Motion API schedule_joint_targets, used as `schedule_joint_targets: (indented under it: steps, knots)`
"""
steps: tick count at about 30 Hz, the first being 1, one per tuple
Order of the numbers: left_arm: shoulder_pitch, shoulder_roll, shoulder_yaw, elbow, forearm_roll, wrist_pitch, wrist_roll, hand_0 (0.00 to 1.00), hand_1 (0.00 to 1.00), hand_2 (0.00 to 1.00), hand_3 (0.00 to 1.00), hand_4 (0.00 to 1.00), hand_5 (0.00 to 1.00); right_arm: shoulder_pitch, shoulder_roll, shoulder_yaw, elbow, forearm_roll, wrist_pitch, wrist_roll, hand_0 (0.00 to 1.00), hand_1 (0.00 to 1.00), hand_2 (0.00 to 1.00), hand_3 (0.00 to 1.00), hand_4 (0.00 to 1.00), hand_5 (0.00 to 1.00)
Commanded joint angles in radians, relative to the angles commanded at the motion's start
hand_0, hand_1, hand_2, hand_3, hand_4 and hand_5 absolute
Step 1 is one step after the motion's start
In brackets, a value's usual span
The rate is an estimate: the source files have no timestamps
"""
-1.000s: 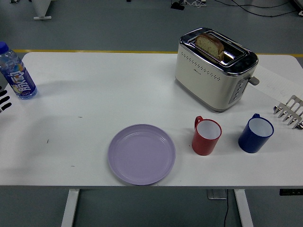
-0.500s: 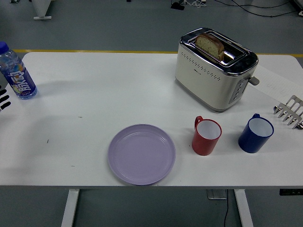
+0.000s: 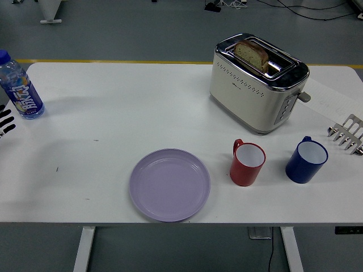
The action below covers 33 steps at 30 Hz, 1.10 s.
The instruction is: Push plate across desktop
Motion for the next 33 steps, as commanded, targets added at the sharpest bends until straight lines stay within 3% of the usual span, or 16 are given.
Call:
schedule_joint_targets:
  steps: [33]
  knots:
    - [-0.007, 0.003, 0.003, 0.004, -0.008, 0.011, -0.009, 0.772, 0.79, 0.781, 0.727, 0.581, 0.998, 0.002, 0.0, -0.012, -0.006, 0.008, 0.006, 0.011, 0.693, 0.653, 0.756, 0.736, 0.474, 0.487]
